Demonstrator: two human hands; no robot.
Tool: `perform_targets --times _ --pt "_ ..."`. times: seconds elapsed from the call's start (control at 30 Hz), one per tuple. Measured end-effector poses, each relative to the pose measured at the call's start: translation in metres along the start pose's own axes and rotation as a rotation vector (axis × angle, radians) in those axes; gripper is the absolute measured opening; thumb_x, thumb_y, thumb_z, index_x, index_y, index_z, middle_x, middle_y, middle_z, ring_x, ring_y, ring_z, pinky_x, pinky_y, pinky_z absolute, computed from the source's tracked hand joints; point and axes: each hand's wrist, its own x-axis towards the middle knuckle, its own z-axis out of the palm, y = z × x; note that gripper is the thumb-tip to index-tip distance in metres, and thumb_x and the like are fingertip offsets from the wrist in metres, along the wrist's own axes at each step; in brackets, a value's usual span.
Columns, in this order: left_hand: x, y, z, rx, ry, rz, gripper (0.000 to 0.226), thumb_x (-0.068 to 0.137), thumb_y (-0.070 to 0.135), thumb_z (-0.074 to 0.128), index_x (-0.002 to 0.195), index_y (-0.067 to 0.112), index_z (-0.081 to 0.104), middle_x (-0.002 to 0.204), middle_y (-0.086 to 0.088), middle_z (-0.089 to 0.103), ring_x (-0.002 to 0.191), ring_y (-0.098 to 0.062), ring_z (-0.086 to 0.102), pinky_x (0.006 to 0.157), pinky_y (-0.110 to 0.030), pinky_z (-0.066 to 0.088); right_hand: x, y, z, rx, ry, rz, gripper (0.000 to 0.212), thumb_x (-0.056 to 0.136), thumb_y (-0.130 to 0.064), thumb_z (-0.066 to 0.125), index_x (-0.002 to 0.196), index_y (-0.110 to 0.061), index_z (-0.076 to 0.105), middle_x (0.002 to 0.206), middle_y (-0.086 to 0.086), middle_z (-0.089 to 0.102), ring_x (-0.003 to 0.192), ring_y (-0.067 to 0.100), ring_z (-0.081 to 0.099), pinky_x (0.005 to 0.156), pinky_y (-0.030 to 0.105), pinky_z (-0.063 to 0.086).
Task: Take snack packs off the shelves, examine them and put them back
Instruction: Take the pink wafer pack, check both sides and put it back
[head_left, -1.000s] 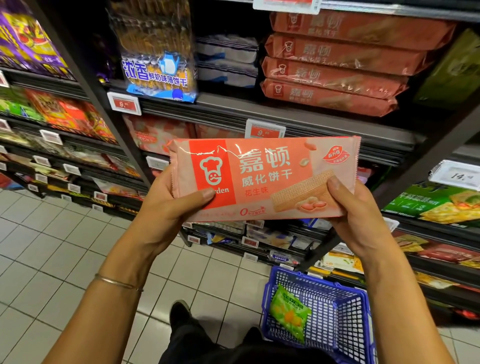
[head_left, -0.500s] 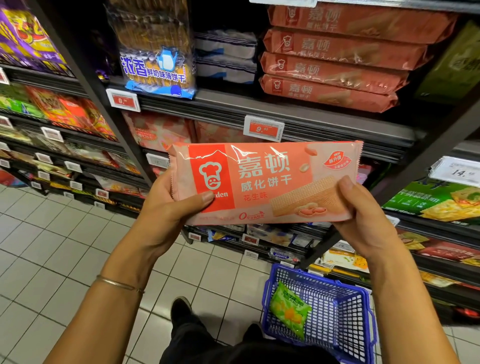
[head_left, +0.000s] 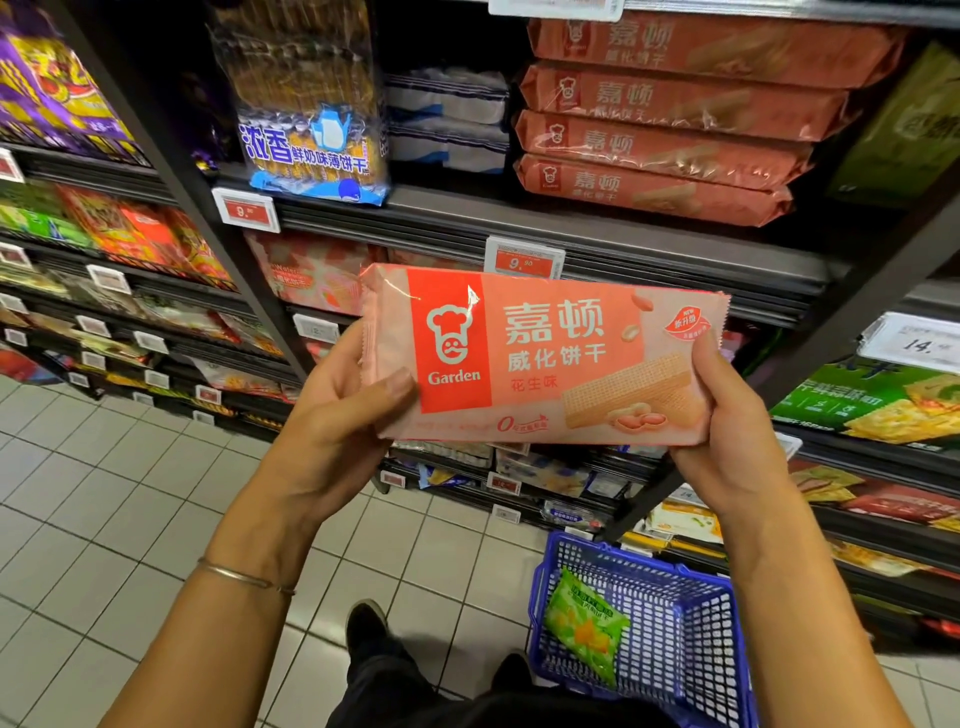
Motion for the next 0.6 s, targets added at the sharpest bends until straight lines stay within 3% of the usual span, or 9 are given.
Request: perform_targets --times 0.1,0.17,0.23,0.3,0.37,0.4,0.47,0.53,0.6 --pt "0.002 0.001 0.001 -0.283 -0.025 -0.01 0.105 0.078 0.046 0.088 0.161 0.011 0.034 0.159 -0.016 0.047 0.146 -0.036 0.046 0.116 -0.052 0.043 0.0 0.0 0.008 0.098 0.009 0.014 0.034 0.094 -0.053 0.059 0.108 -0.033 0.081 0.123 0.005 0.076 0.11 0.024 0.074 0.078 0.036 0.062" --pt "0.002 -0.002 0.006 -0.411 -0.055 -0.002 0.113 0.074 0.058 0.085 0.162 0.012 0.031 0.163 -0.014 0.041 0.15 -0.035 0.04 0.12 -0.053 0.035 0.0 0.004 0.014 0.189 -0.006 0.063 0.037 0.091 -0.055 0.06 0.108 -0.031 0.082 0.124 0.007 0.075 0.109 0.026 0.075 0.075 0.038 0.063" --pt "0.003 -0.012 0.014 -0.394 -0.077 -0.011 0.116 0.064 0.057 0.093 0.156 0.014 0.035 0.15 -0.01 0.053 0.143 -0.032 0.048 0.117 -0.055 0.037 -0.001 0.009 0.021 0.273 -0.078 0.149 0.044 0.091 -0.055 0.059 0.118 -0.026 0.079 0.13 0.01 0.072 0.115 0.03 0.072 0.08 0.044 0.062" --pt "0.003 -0.022 0.025 -0.318 -0.087 -0.03 0.118 0.053 0.046 0.102 0.15 0.018 0.04 0.133 -0.019 0.057 0.134 -0.036 0.053 0.117 -0.056 0.037 -0.003 0.014 0.026 0.31 -0.22 0.229 0.053 0.093 -0.052 0.062 0.134 -0.018 0.069 0.141 0.015 0.064 0.128 0.035 0.063 0.096 0.05 0.058" --pt "0.002 -0.027 0.034 -0.252 -0.028 -0.054 0.105 0.044 0.038 0.107 0.134 0.011 0.059 0.109 -0.035 0.059 0.115 -0.039 0.06 0.109 -0.047 0.046 -0.006 0.018 0.029 0.26 -0.336 0.295 0.063 0.088 -0.048 0.075 0.14 -0.014 0.064 0.145 0.018 0.06 0.135 0.037 0.056 0.113 0.055 0.045" --pt "0.002 -0.028 0.037 -0.237 -0.004 -0.063 0.098 0.041 0.037 0.108 0.124 0.009 0.065 0.103 -0.032 0.065 0.107 -0.036 0.066 0.102 -0.041 0.053 -0.006 0.021 0.029 0.229 -0.36 0.324 0.071 0.081 -0.046 0.083 0.14 -0.012 0.064 0.145 0.018 0.06 0.137 0.038 0.055 0.118 0.057 0.039" --pt "0.0 -0.027 0.04 -0.285 0.026 -0.071 0.104 0.037 0.034 0.108 0.125 0.005 0.06 0.109 -0.018 0.073 0.107 -0.03 0.07 0.1 -0.043 0.057 -0.007 0.023 0.029 0.179 -0.362 0.354 0.085 0.071 -0.047 0.091 0.142 -0.011 0.061 0.146 0.02 0.059 0.138 0.039 0.054 0.12 0.055 0.036" --pt "-0.001 -0.027 0.039 -0.284 0.054 -0.076 0.112 0.035 0.034 0.108 0.129 0.006 0.055 0.113 -0.016 0.071 0.111 -0.033 0.066 0.11 -0.053 0.045 -0.006 0.023 0.027 0.12 -0.345 0.33 0.085 0.075 -0.05 0.086 0.145 -0.012 0.058 0.145 0.019 0.059 0.136 0.038 0.056 0.114 0.053 0.045" --pt "-0.002 -0.027 0.036 -0.235 0.055 -0.072 0.107 0.035 0.038 0.108 0.126 0.01 0.057 0.109 -0.011 0.074 0.108 -0.03 0.068 0.107 -0.052 0.046 -0.003 0.024 0.023 0.067 -0.289 0.282 0.081 0.078 -0.051 0.077 0.147 -0.015 0.054 0.145 0.017 0.061 0.134 0.037 0.058 0.109 0.056 0.048"
